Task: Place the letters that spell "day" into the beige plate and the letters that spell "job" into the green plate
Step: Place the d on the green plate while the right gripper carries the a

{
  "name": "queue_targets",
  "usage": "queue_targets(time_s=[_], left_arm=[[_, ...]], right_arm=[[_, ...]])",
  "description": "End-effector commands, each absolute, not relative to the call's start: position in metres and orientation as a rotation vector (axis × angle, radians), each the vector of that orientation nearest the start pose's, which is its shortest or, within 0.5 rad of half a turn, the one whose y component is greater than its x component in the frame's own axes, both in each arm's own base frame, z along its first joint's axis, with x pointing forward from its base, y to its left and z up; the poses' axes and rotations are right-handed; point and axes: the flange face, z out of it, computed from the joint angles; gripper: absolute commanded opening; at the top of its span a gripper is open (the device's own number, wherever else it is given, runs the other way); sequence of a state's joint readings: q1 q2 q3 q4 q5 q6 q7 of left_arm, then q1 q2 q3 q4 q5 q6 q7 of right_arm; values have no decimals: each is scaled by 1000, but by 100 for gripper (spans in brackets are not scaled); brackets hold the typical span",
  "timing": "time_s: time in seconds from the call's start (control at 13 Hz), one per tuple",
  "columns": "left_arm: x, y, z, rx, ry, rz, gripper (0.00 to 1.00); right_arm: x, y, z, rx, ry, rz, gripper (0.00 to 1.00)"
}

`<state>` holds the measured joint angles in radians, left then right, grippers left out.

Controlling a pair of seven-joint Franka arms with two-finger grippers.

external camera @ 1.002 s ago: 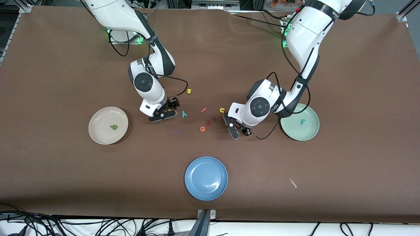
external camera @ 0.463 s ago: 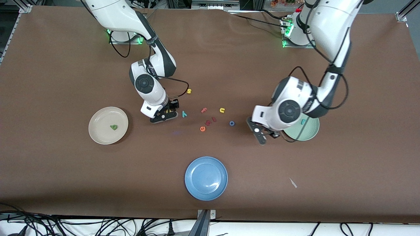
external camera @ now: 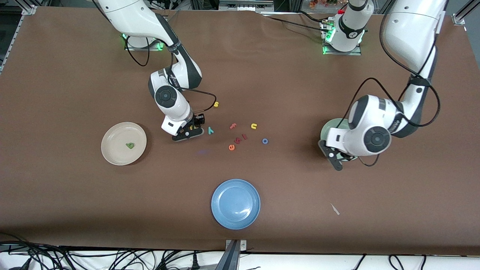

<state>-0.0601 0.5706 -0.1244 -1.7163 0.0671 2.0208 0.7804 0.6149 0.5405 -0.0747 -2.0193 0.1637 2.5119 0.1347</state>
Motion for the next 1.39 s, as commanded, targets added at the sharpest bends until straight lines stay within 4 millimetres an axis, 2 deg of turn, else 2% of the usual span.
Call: queue_targets(time_s=[0.0, 0.15, 0.31, 0.39, 0.46, 0.69, 0.85, 1.0, 1.08, 1.31], left_arm=[[600, -91, 227, -2798, 1550, 369, 8], [577, -83, 208, -2799, 1539, 289, 8], [575, -85, 208, -2796, 1543, 286, 20], [576, -85, 208, -2797, 1543, 286, 57], [577, -85, 209, -2796, 1543, 282, 100], [585, -85, 226, -2806, 1517, 269, 100], [592, -104, 248, -2823, 1501, 262, 100], [590, -138, 257, -2851, 1475, 243, 100], [594, -162, 266, -2843, 1507, 201, 100], [607, -223, 257, -2859, 1583, 155, 100]], right_arm=[[513, 307, 175, -3077, -478, 114, 58], [513, 307, 175, -3078, -480, 118, 57], [514, 306, 175, -3079, -474, 115, 55], [514, 306, 174, -3079, -471, 116, 55], [513, 307, 174, -3079, -471, 118, 54], [514, 307, 175, -3078, -473, 114, 42], [514, 307, 175, -3080, -464, 114, 42], [515, 307, 173, -3081, -457, 116, 39], [514, 308, 173, -3081, -458, 116, 39], [514, 309, 172, -3083, -446, 119, 37]])
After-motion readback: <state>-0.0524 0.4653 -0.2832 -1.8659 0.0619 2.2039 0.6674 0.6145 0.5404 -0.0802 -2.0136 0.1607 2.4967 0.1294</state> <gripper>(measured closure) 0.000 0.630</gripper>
